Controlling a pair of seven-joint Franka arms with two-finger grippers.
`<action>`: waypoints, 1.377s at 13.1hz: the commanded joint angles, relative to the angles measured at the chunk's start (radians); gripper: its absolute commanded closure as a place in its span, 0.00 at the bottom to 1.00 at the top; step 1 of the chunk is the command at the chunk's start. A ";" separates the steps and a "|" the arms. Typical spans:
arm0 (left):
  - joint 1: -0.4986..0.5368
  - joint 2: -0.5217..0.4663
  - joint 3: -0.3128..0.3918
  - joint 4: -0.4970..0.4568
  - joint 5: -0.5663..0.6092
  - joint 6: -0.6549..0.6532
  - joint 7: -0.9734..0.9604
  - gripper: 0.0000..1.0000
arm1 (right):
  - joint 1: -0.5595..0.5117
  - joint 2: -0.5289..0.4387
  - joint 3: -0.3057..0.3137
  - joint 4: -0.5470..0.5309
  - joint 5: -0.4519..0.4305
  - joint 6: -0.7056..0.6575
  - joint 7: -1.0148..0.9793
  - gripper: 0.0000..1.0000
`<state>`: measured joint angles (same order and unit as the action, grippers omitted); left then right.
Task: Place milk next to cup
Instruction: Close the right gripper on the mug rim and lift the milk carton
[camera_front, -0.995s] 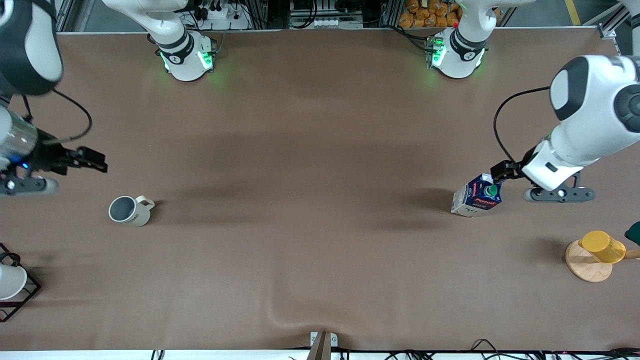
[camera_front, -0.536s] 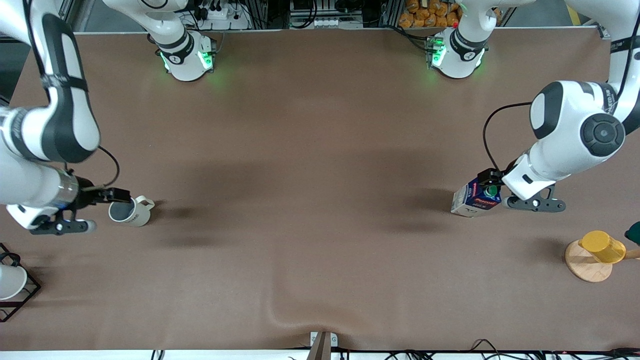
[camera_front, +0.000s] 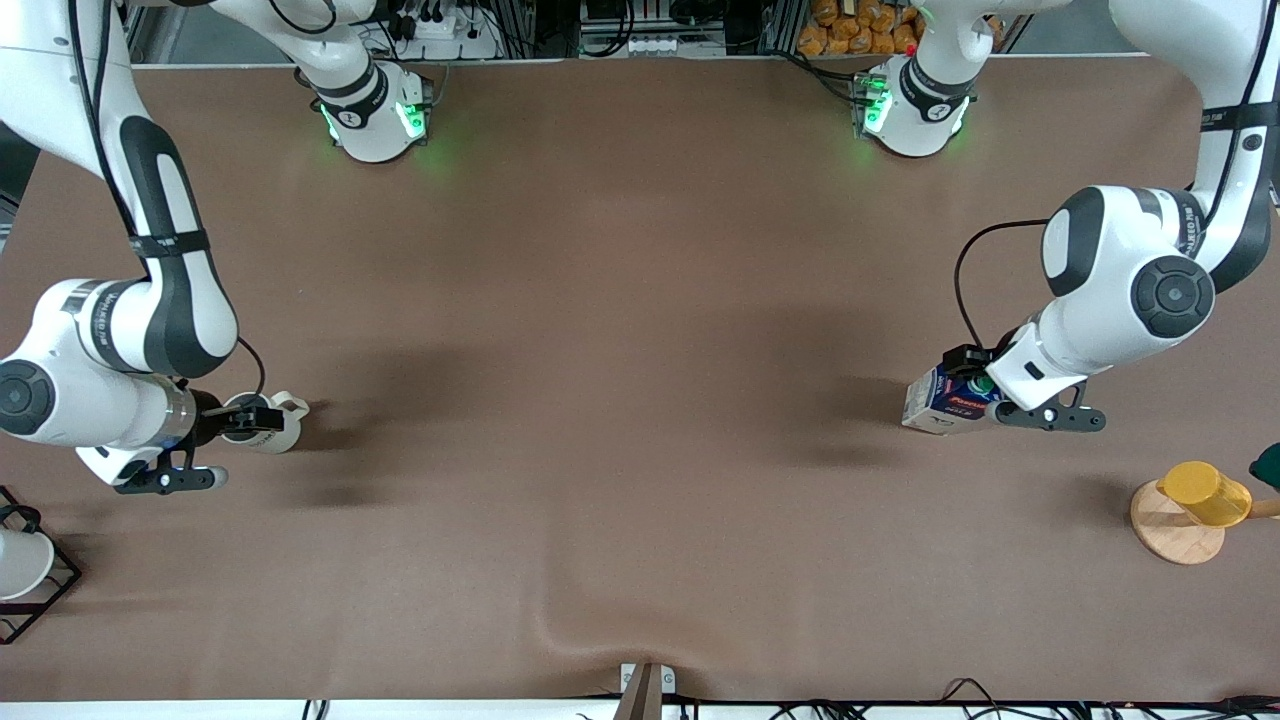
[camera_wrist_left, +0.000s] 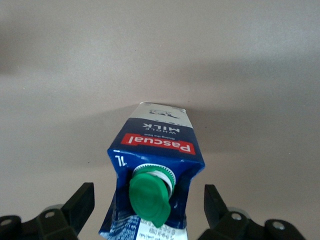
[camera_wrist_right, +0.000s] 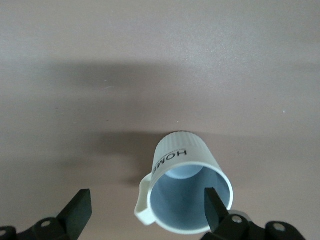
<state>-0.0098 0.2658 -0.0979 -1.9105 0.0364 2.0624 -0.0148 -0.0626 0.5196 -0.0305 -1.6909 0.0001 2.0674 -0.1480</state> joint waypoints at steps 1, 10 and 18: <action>0.001 0.013 0.001 -0.002 0.000 0.024 0.019 0.21 | -0.011 -0.010 0.009 -0.049 0.012 0.042 -0.018 0.00; -0.001 0.003 -0.002 0.038 0.000 0.013 0.004 0.53 | -0.011 0.034 0.009 -0.059 0.012 0.071 -0.002 0.96; -0.001 -0.039 -0.002 0.096 0.000 -0.054 0.003 0.53 | 0.033 -0.006 0.014 0.002 0.011 0.059 -0.018 1.00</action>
<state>-0.0099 0.2450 -0.0983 -1.8381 0.0365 2.0569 -0.0147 -0.0522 0.5480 -0.0213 -1.7085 0.0003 2.1402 -0.1509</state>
